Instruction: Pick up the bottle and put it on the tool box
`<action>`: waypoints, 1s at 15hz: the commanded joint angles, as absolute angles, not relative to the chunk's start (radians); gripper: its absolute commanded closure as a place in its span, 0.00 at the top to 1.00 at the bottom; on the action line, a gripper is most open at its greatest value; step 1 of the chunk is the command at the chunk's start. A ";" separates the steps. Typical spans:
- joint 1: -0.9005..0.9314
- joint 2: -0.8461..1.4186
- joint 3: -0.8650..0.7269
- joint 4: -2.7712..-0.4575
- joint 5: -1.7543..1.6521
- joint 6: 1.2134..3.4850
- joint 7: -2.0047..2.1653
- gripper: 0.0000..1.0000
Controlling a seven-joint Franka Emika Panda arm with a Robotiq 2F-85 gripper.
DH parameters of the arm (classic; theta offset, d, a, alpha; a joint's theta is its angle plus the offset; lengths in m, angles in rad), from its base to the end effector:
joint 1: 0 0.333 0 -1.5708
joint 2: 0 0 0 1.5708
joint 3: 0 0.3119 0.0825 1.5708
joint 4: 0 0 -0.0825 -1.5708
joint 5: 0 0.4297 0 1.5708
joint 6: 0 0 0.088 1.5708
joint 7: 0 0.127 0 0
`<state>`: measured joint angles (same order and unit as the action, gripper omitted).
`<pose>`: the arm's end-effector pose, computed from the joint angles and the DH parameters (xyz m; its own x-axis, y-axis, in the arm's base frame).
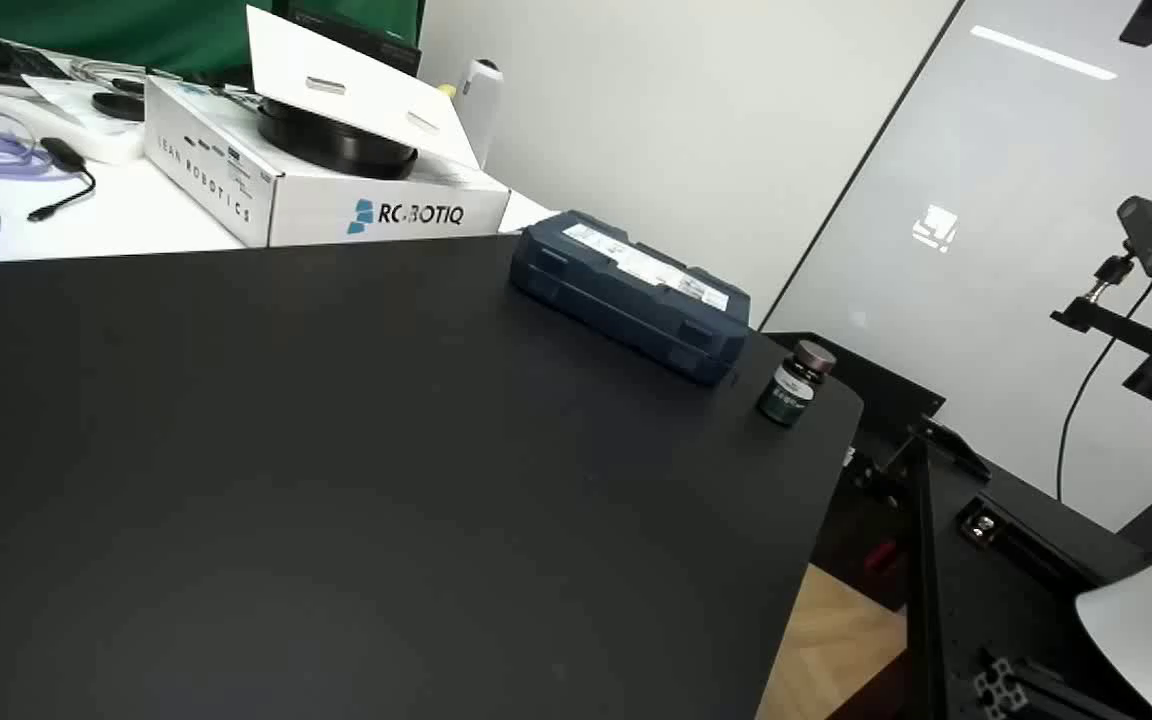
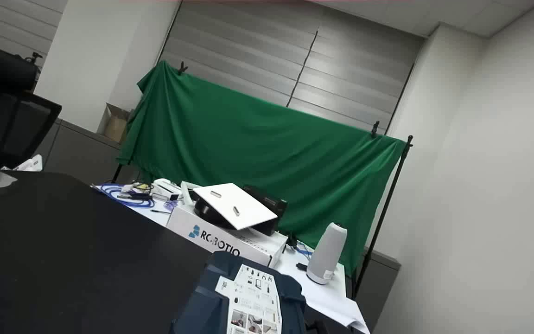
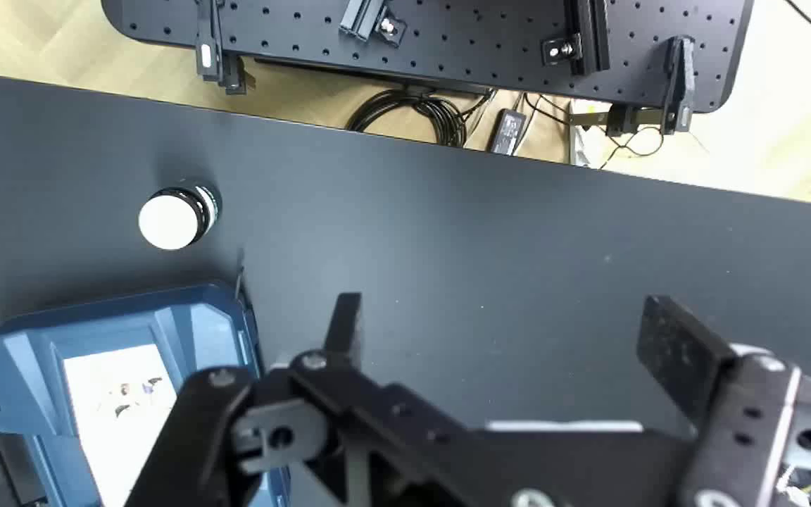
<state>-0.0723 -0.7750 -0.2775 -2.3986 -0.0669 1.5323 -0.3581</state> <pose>0.3284 -0.1405 0.5268 0.9932 0.1011 -0.0579 0.0910 -0.9836 -0.1560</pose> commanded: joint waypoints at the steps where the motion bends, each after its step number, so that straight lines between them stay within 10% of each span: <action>1: -0.076 -0.773 -0.275 -2.397 -0.065 1.533 -0.360 1.00; 15: -0.129 -0.666 -0.321 -2.411 -0.171 1.795 -0.358 1.00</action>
